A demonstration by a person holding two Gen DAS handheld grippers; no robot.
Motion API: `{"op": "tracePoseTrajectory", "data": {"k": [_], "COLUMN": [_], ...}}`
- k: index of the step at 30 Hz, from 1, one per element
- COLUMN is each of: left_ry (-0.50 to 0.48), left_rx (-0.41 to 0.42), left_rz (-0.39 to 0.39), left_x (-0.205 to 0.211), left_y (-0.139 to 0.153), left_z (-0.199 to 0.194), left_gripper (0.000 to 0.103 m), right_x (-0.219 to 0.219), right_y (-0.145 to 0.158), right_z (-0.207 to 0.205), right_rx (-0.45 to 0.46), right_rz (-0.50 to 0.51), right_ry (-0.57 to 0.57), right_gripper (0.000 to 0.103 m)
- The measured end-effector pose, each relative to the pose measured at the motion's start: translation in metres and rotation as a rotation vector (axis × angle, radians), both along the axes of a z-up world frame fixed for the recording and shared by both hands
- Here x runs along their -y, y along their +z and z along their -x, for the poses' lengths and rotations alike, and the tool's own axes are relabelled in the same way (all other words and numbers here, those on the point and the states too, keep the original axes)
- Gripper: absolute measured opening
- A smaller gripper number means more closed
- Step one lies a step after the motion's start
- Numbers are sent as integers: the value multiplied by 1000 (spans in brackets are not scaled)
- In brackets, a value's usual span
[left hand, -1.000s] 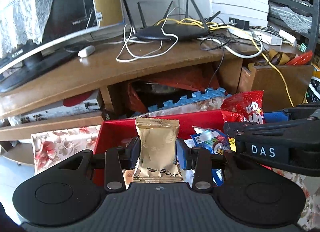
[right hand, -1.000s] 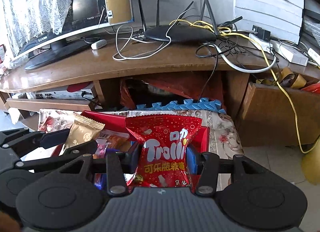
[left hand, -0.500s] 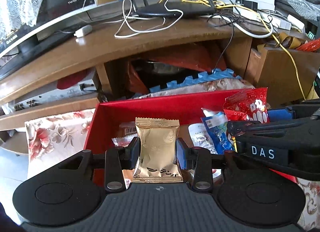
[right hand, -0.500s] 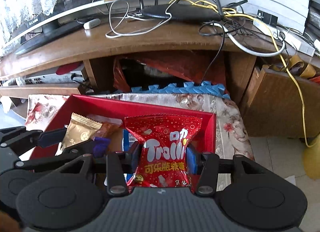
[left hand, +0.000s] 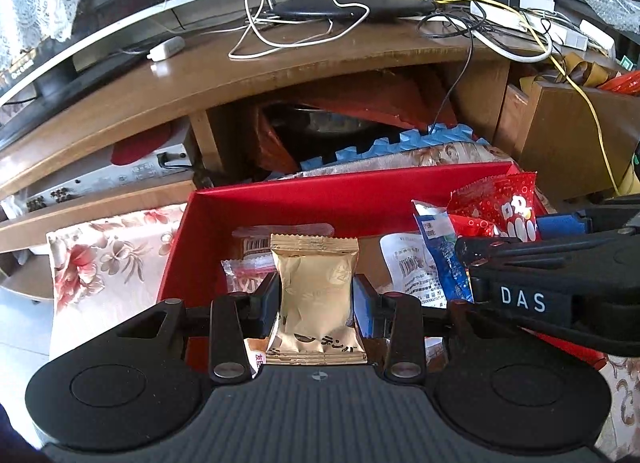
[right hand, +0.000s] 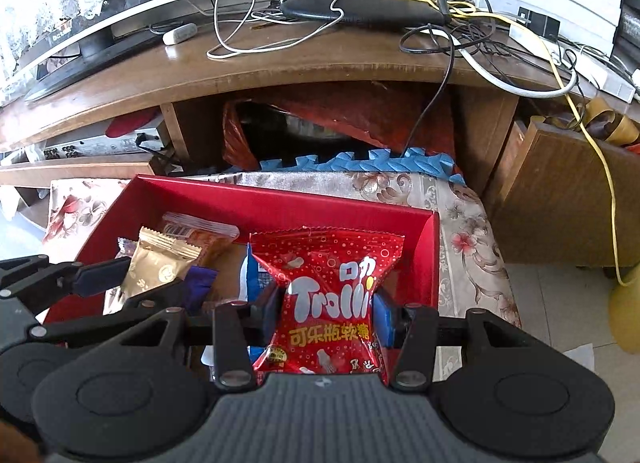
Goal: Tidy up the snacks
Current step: 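Release the gold packet with the left tool while the right tool releases the Trolli packet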
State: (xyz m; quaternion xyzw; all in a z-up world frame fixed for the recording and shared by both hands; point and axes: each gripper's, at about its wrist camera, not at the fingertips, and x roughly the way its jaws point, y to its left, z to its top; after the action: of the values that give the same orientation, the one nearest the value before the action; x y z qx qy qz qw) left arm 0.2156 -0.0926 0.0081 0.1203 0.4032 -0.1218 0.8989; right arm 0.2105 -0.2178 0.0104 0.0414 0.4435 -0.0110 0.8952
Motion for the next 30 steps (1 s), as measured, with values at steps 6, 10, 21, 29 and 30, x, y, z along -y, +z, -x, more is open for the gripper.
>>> {"op": "tracePoseTrajectory", "data": {"k": [6,10,21,29,30], "left_ry": [2,0,7,15,17], "left_rx": [-2,-12,-45,-47,-45], "left_rz": [1,10,32,40,38], "left_x": [0,-2,-7,-7,-6], "left_y": [-1,0,2,5,5], "left_z": [0,1,5,9,10], "left_gripper": [46,47,55,61,61], "right_x": [-1,-1,1,6,6], "right_y": [0,-1,0,3,2], "right_z": [0,1,7,12,13], "right_rx": [2,-6,-33,-34,-35], "right_rz": [9,4,-21,-30,-26], "right_ry": [5,9,16,1,-1], "right_gripper": [54,55,55,56,56]}}
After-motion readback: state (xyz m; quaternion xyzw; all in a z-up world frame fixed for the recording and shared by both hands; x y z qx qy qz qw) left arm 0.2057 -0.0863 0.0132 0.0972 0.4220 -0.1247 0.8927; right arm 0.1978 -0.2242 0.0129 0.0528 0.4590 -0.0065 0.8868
